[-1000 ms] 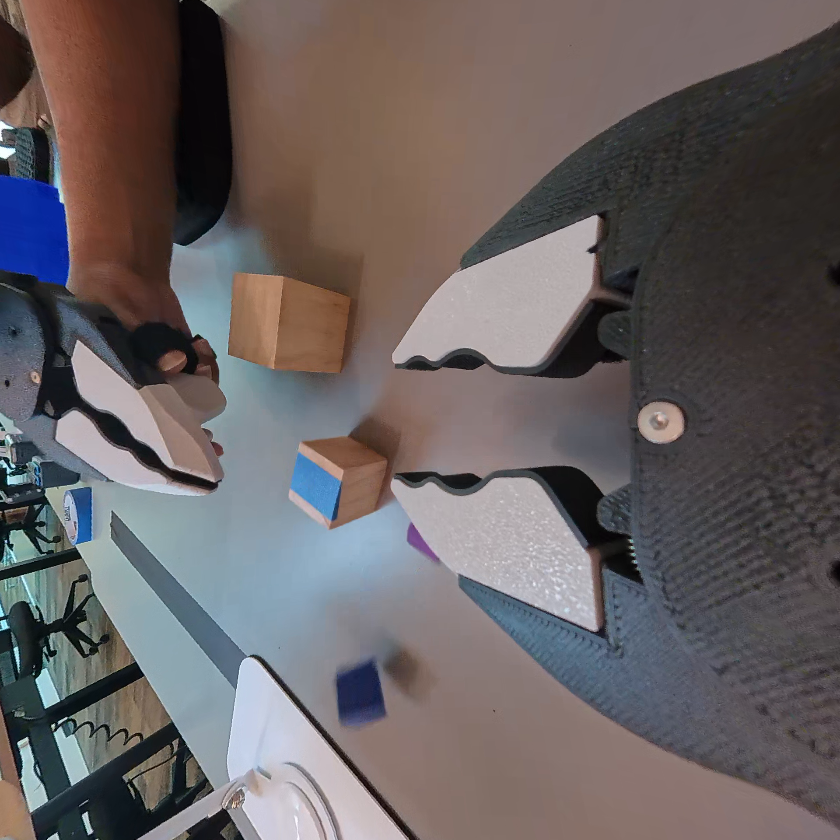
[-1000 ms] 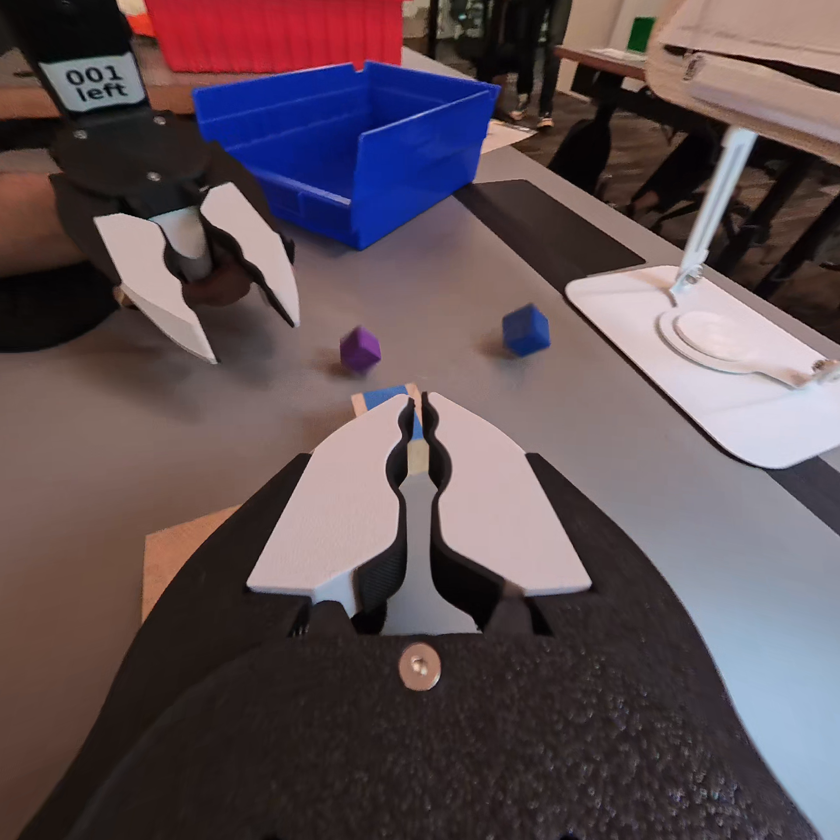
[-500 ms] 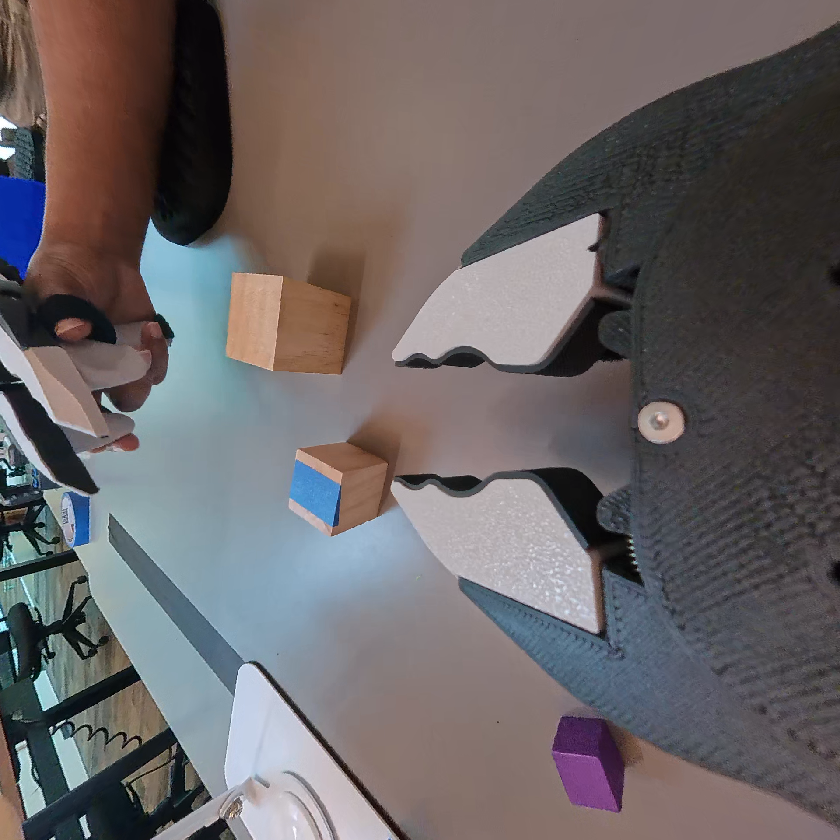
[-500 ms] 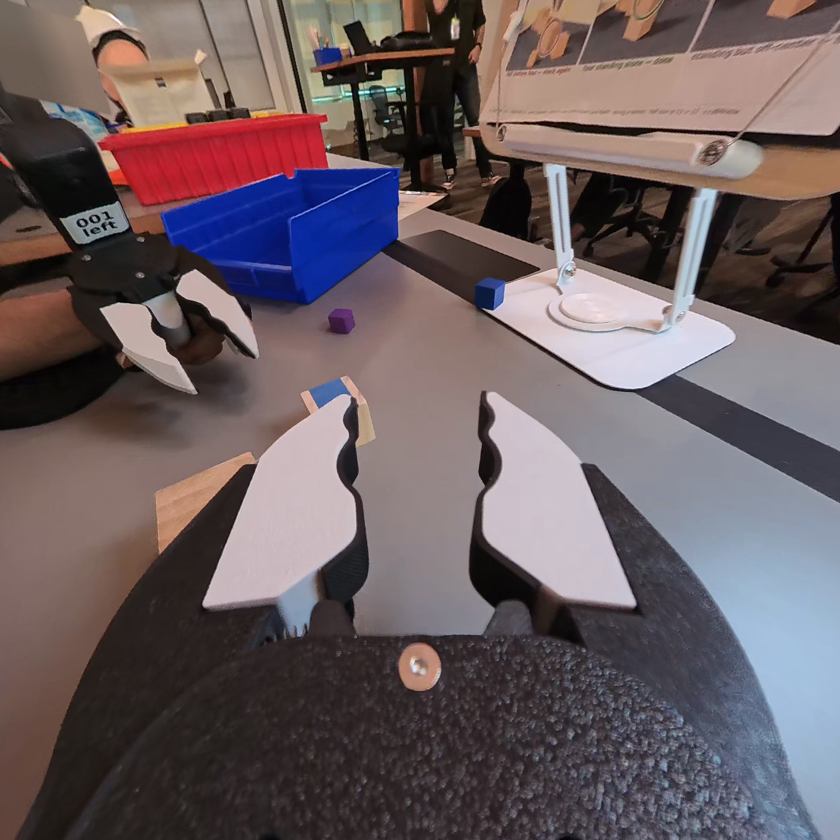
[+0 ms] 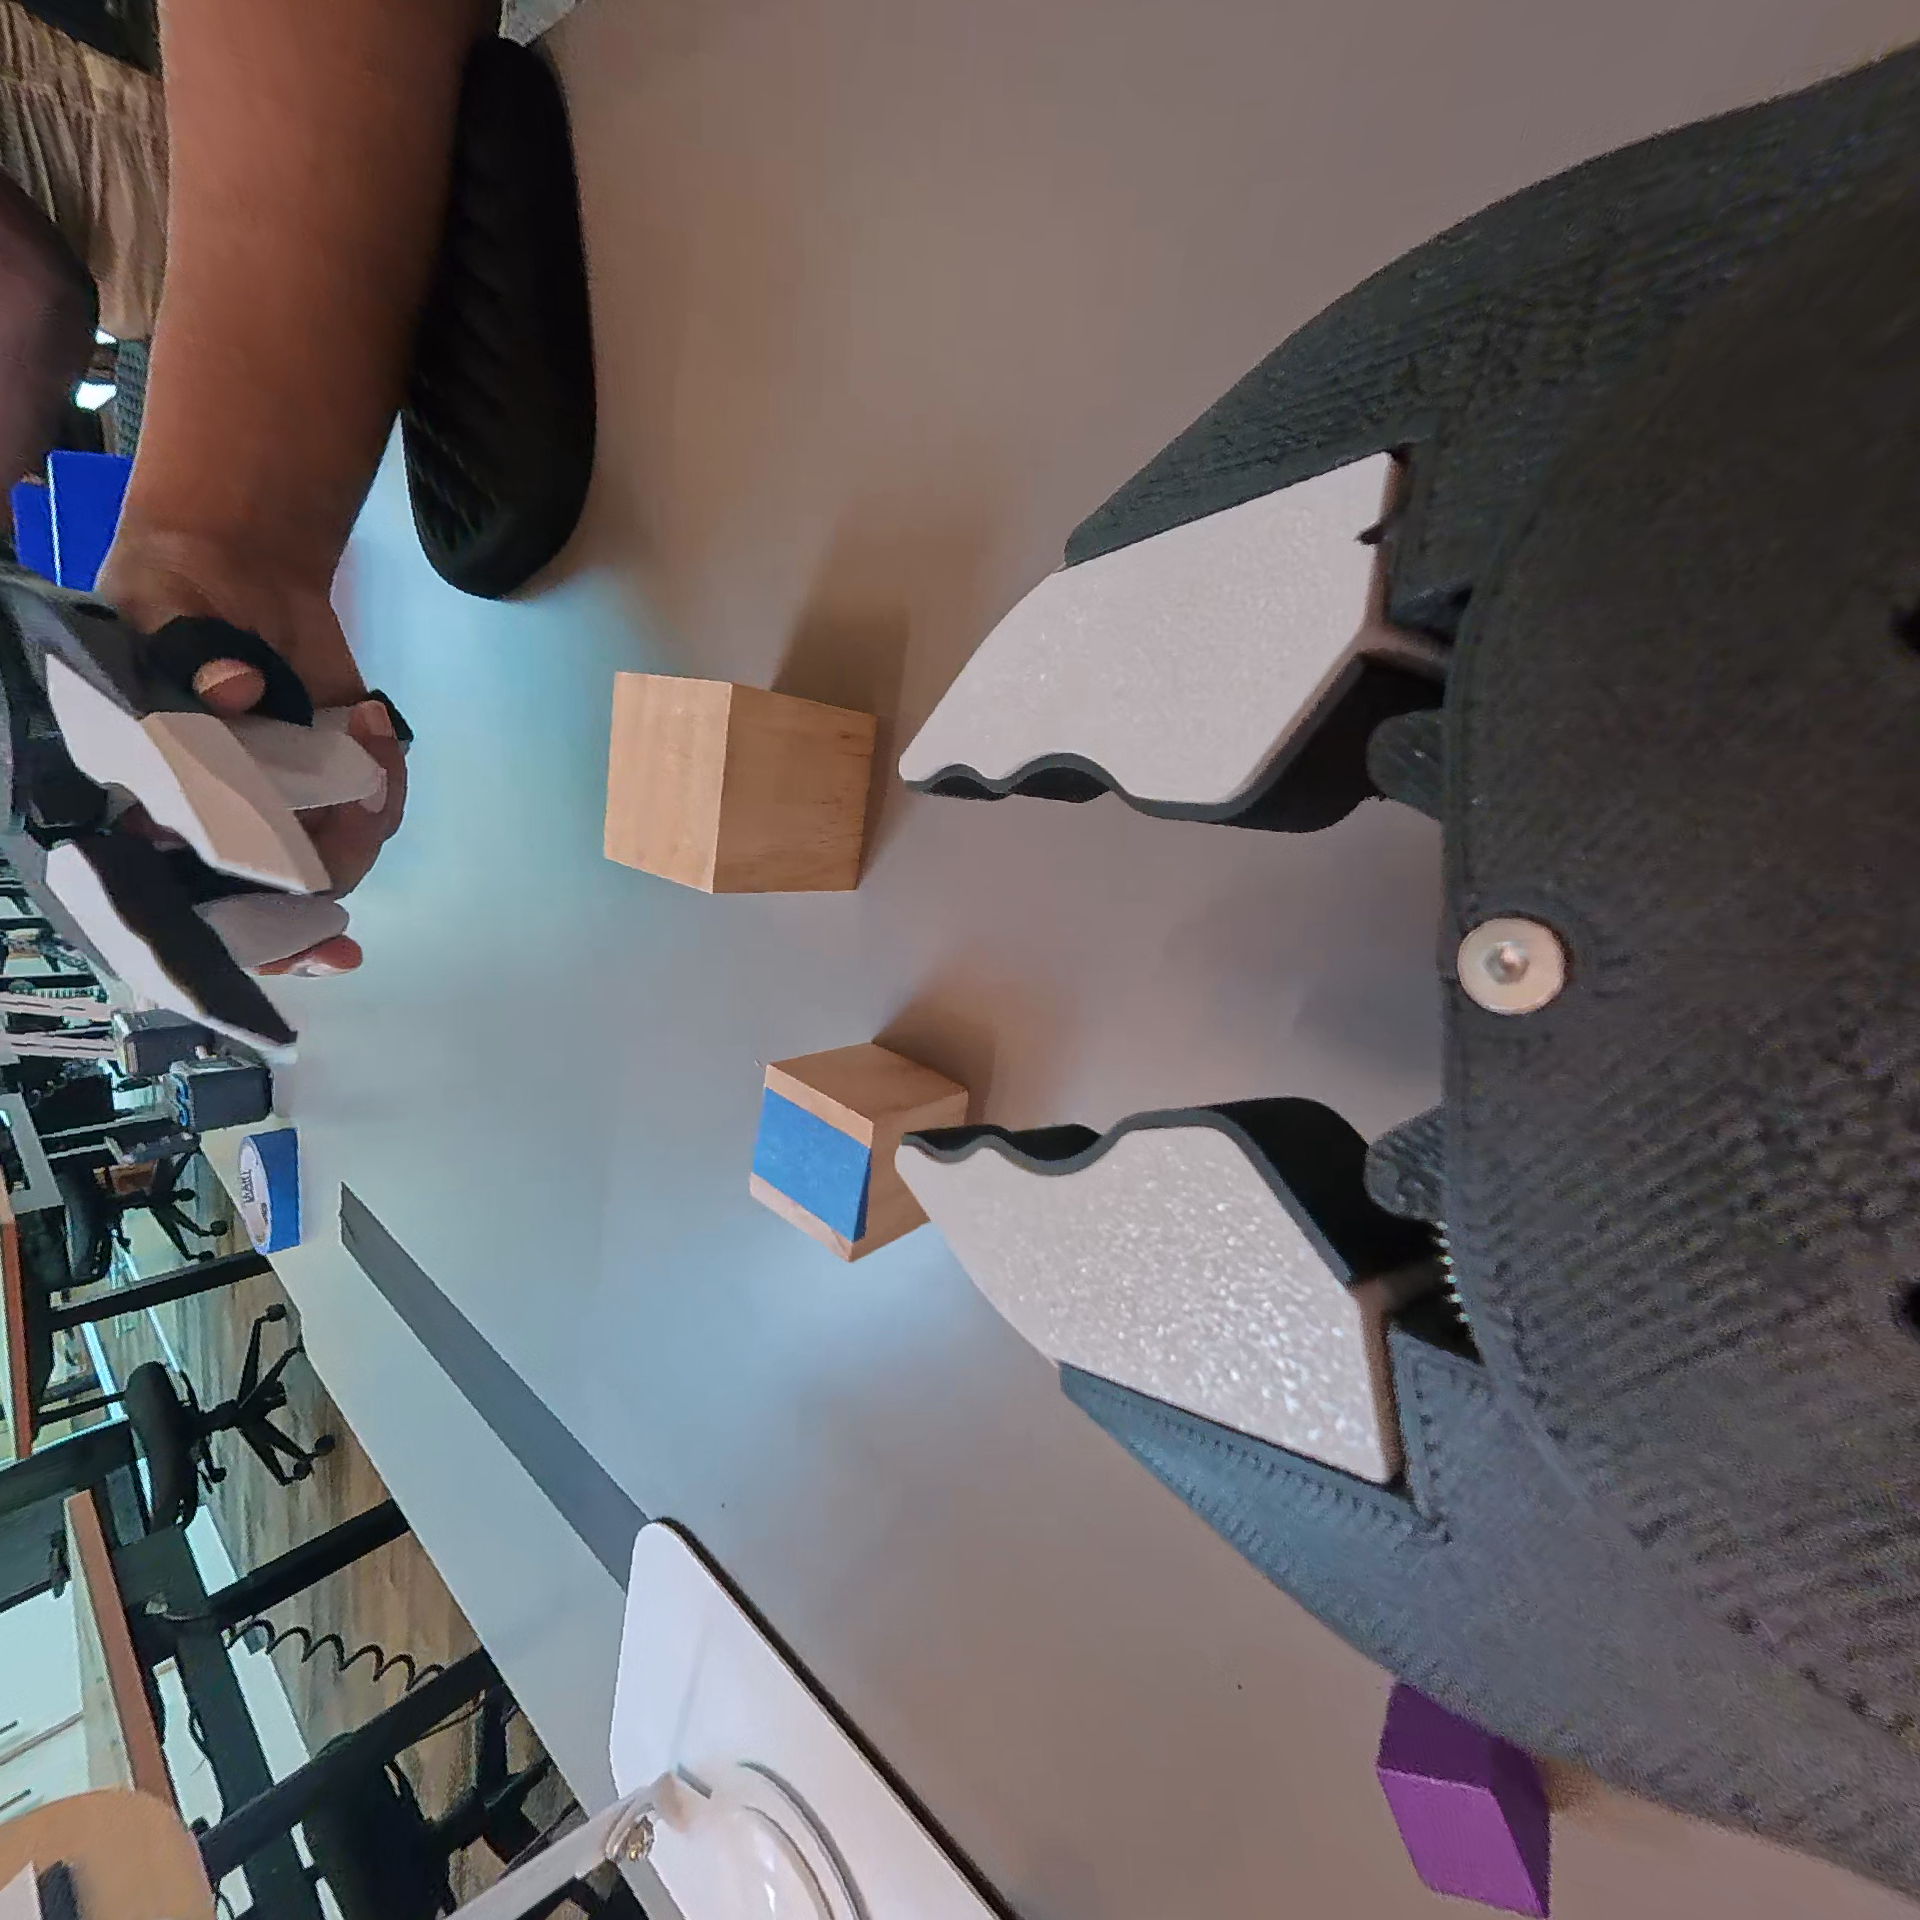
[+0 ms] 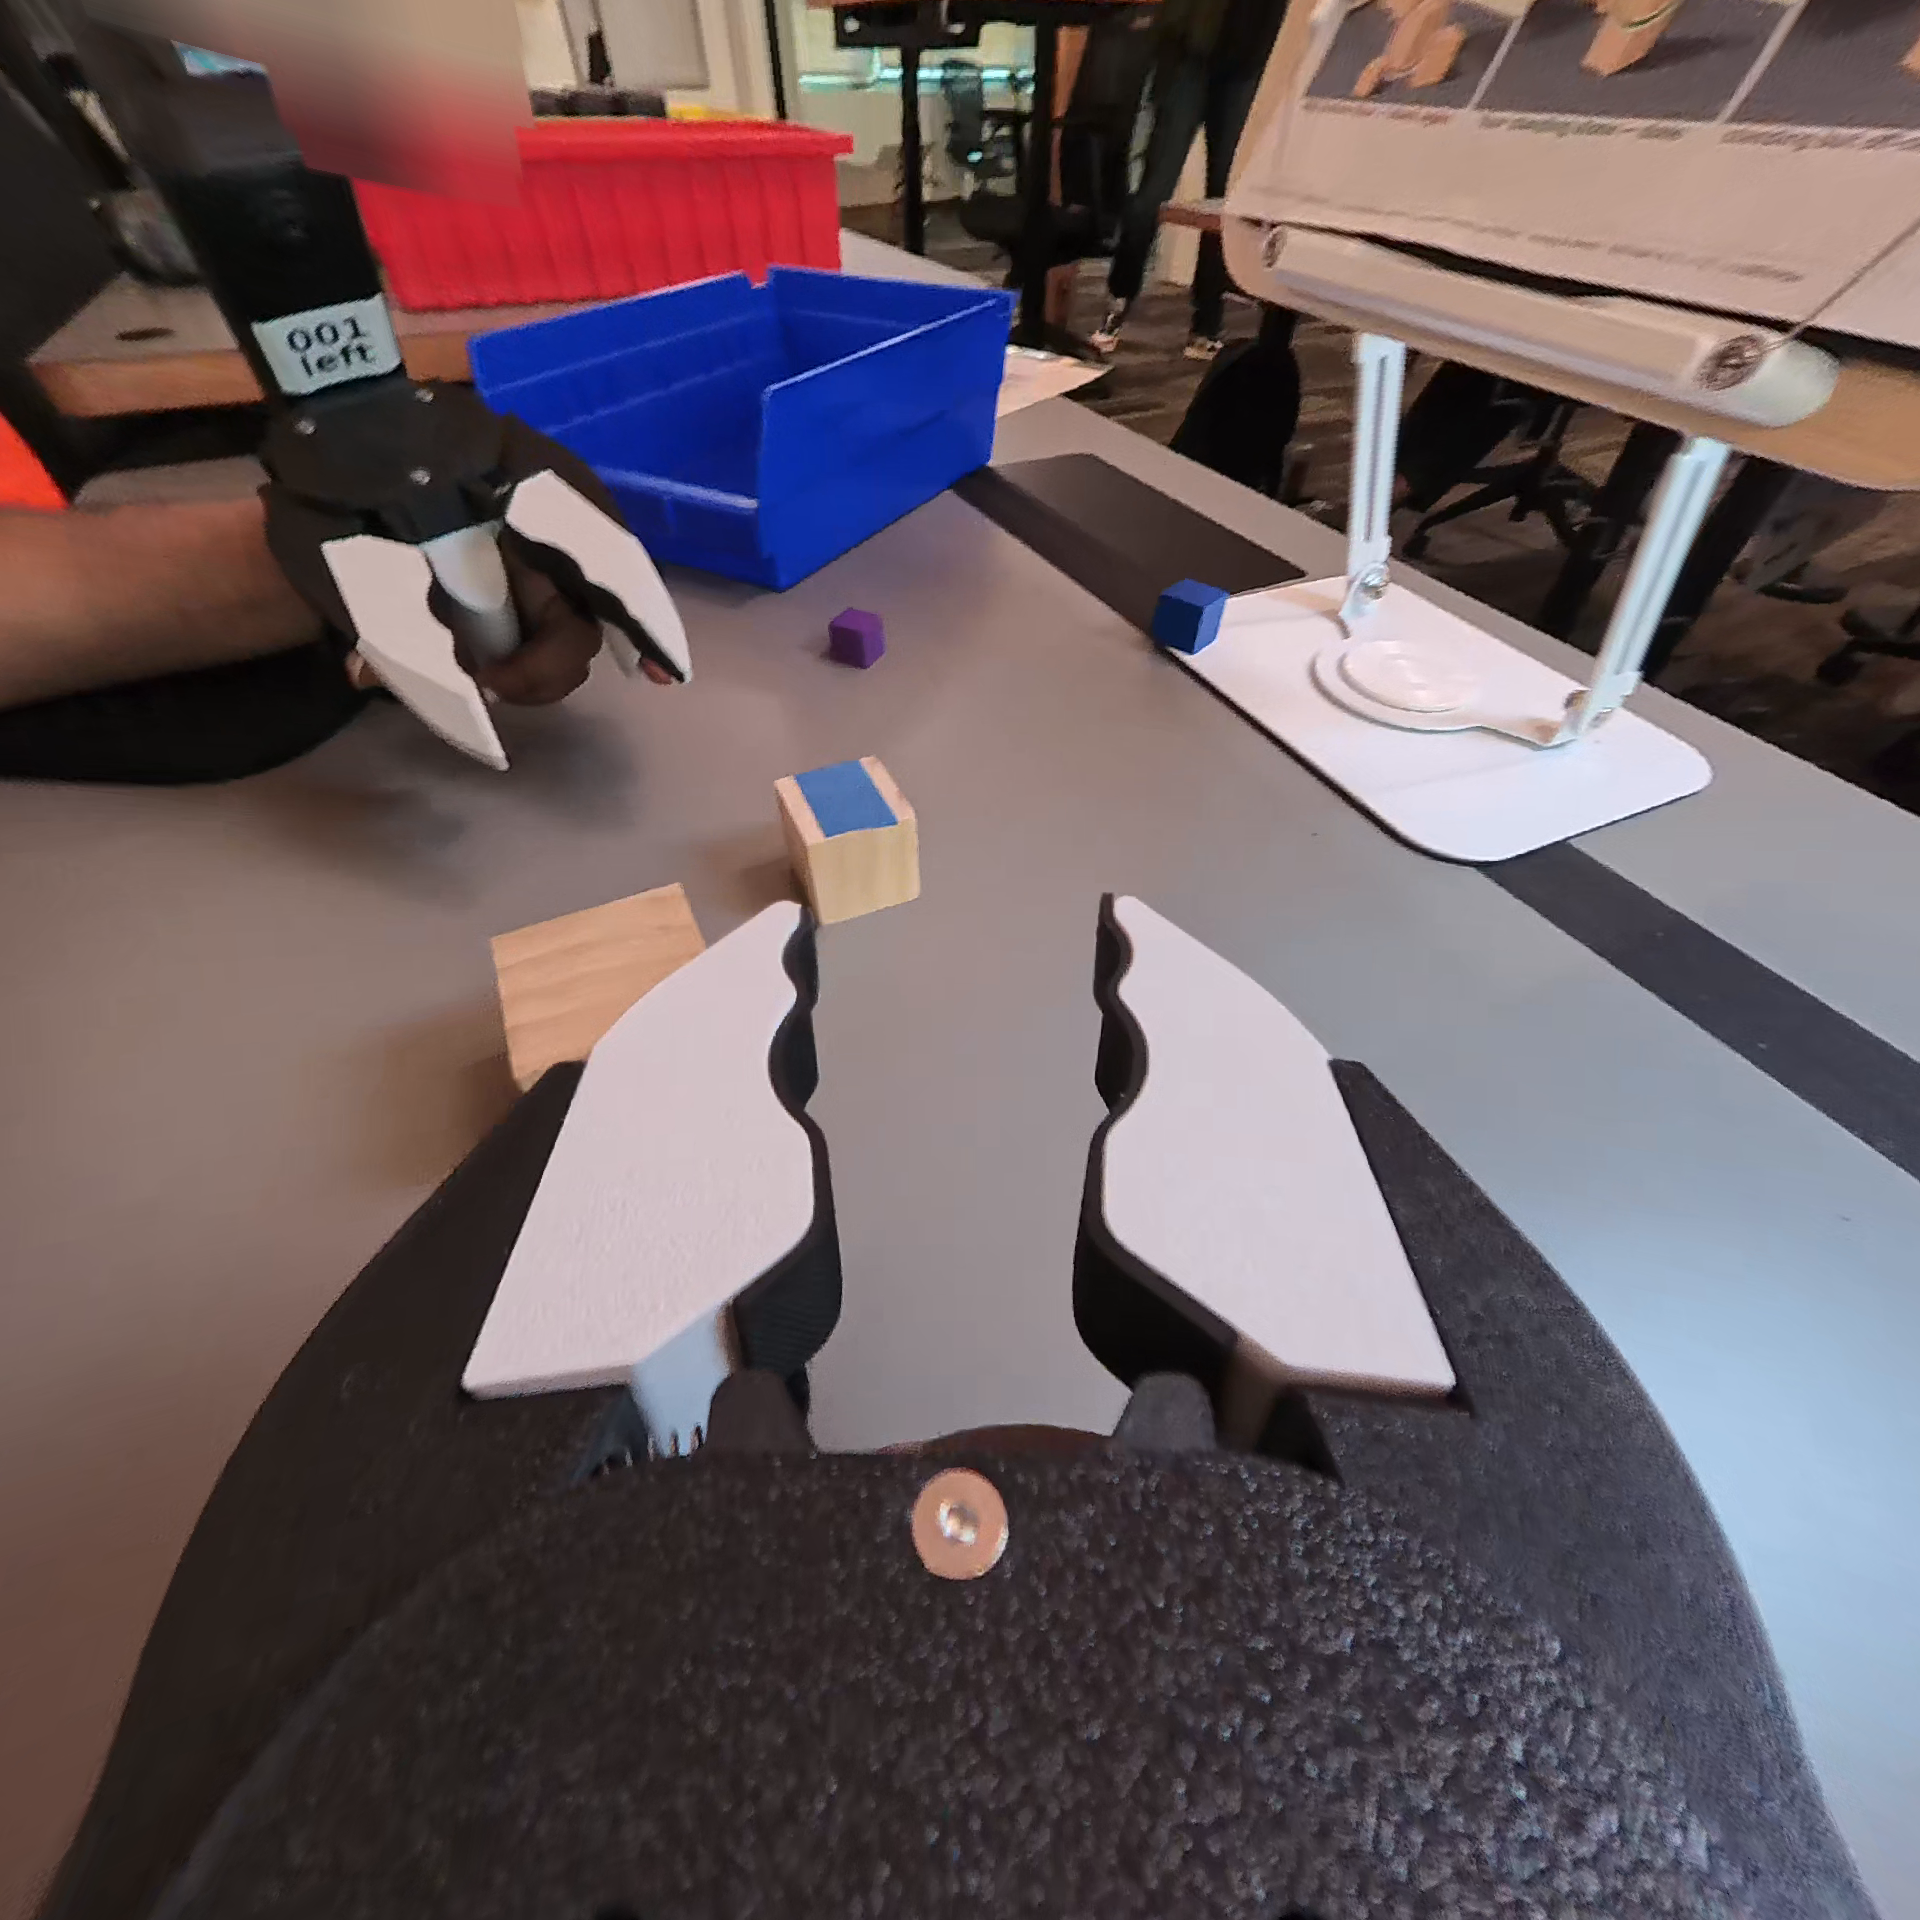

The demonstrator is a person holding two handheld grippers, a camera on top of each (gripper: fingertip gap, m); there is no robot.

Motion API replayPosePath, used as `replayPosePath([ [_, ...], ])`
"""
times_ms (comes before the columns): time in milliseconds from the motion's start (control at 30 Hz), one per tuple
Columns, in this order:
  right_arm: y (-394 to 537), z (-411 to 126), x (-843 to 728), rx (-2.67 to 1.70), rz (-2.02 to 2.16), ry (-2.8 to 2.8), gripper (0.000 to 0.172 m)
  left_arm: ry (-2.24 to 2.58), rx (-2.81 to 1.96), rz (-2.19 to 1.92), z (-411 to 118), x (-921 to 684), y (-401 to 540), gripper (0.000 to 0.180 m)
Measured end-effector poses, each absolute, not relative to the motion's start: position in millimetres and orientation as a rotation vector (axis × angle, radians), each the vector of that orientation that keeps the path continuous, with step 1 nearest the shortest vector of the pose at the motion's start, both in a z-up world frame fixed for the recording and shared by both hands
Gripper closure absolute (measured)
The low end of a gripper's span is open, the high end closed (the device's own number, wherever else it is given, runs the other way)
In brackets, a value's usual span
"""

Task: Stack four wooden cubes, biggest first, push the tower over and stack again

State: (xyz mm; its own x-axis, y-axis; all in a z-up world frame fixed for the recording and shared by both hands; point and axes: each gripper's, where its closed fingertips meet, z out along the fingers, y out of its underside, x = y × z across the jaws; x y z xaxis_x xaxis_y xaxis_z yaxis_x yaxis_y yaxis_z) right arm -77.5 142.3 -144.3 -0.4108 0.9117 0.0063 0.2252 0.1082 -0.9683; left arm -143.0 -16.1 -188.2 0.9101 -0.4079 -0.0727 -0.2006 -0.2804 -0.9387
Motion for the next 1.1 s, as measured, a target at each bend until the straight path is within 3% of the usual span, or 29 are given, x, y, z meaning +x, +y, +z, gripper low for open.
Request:
replayPosePath([
  [600,138.6,-152.8,-77.5,-1.121,1.319,-1.775,0.127,0.513,-2.062,-0.311,-222.7,-62.3,56.0,0.092],
  [700,140.0,-158.6,-78.7,-1.136,1.303,-1.785,0.129,0.584,-2.105,-0.221,-234.4,-63.3,61.8,0.109],
  [1100,139.6,-164.4,-79.6,-1.147,1.289,-1.797,0.135,0.582,-1.926,-0.301,-188.1,-104.8,12.0,0.11],
])
